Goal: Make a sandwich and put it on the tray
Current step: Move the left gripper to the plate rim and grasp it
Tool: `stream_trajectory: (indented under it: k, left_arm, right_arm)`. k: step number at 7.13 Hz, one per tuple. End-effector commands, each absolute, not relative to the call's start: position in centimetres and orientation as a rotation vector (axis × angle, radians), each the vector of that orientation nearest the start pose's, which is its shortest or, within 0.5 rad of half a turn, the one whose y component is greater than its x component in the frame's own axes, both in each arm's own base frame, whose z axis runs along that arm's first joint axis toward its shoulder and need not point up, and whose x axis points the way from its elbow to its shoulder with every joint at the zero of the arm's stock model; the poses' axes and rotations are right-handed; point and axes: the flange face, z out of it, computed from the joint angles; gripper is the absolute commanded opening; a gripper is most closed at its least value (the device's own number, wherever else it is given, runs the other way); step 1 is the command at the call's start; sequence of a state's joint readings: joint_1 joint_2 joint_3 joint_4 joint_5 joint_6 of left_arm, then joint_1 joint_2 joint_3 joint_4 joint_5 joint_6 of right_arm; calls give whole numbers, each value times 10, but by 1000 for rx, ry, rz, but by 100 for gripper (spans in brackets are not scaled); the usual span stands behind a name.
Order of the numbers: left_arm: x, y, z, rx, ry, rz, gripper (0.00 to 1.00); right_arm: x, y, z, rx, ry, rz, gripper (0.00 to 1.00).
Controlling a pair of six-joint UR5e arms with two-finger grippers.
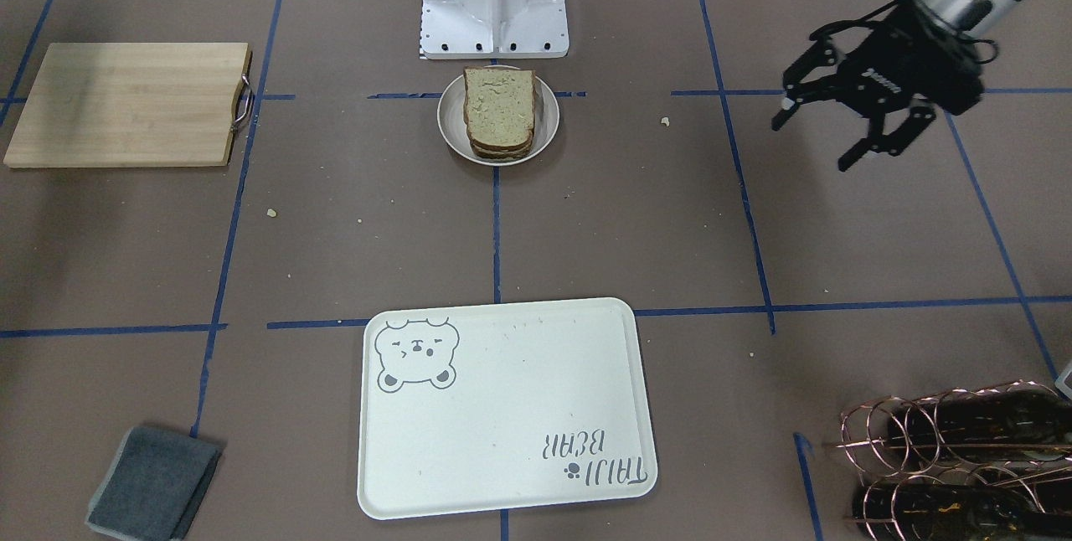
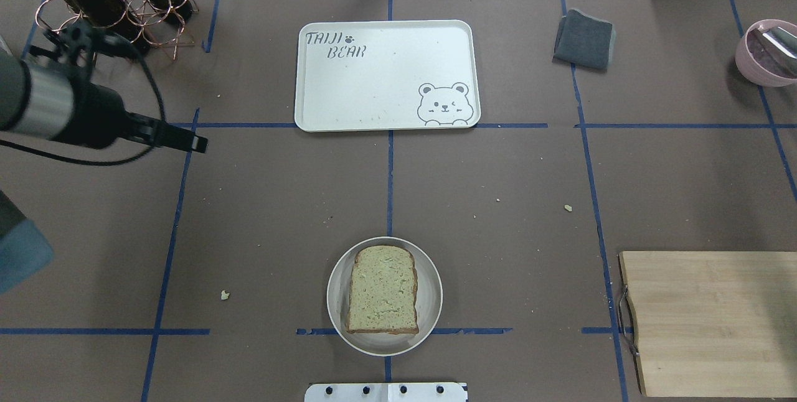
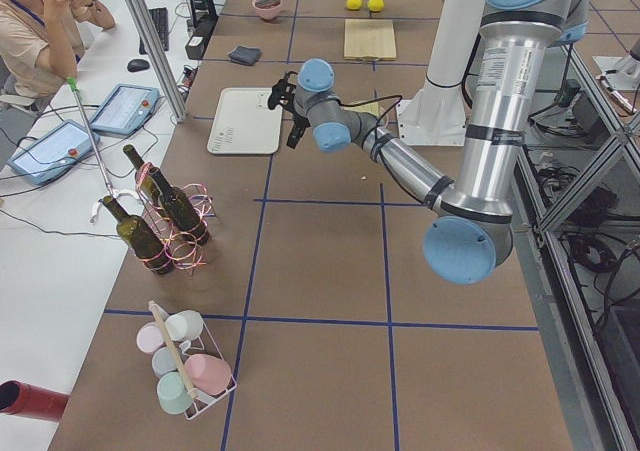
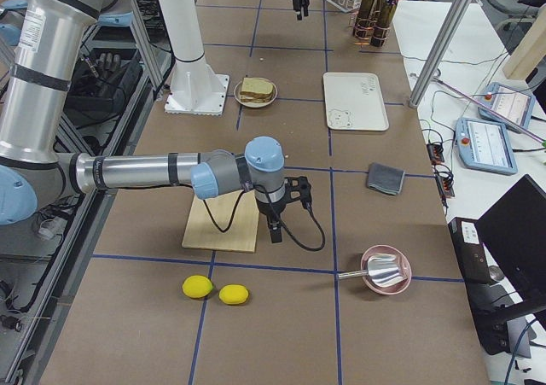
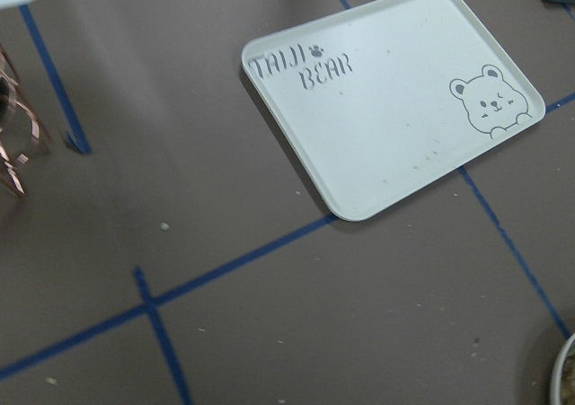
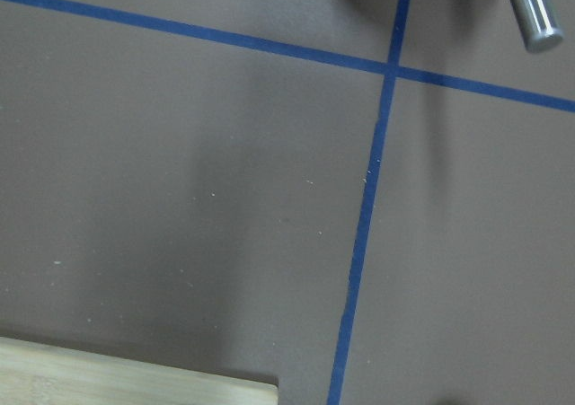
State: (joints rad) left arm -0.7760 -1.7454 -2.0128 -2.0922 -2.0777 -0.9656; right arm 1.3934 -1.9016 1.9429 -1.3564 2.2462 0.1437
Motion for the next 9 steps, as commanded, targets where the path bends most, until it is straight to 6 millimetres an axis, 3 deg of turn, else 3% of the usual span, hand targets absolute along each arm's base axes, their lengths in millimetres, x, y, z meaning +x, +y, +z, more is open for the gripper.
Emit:
stream_trajectory:
  k: [1, 2, 3, 4, 5, 8, 9]
  left_arm:
    - [417, -340, 282, 194, 1180, -17, 100]
    - [448, -319, 281, 195, 1171, -13, 99]
    - [474, -296, 288, 156, 1156, -75, 85]
    - [508, -273, 285, 117, 1154, -103, 57]
    - [530, -274, 285, 112, 1144, -102, 52]
    - [547, -261, 290, 93, 1130, -78, 52]
    - [554, -258, 290, 90, 1128, -72, 47]
  right_arm:
    - [13, -368, 614, 109, -699, -94, 100]
    - [13, -367, 615, 107, -699, -92, 100]
    - [13, -367, 616, 106, -699, -91, 100]
    - [13, -367, 617, 104, -699, -90, 100]
    - [14, -367, 617, 104, -697, -86, 100]
    - [15, -368, 617, 107, -696, -83, 100]
    - [15, -368, 617, 107, -694, -83, 100]
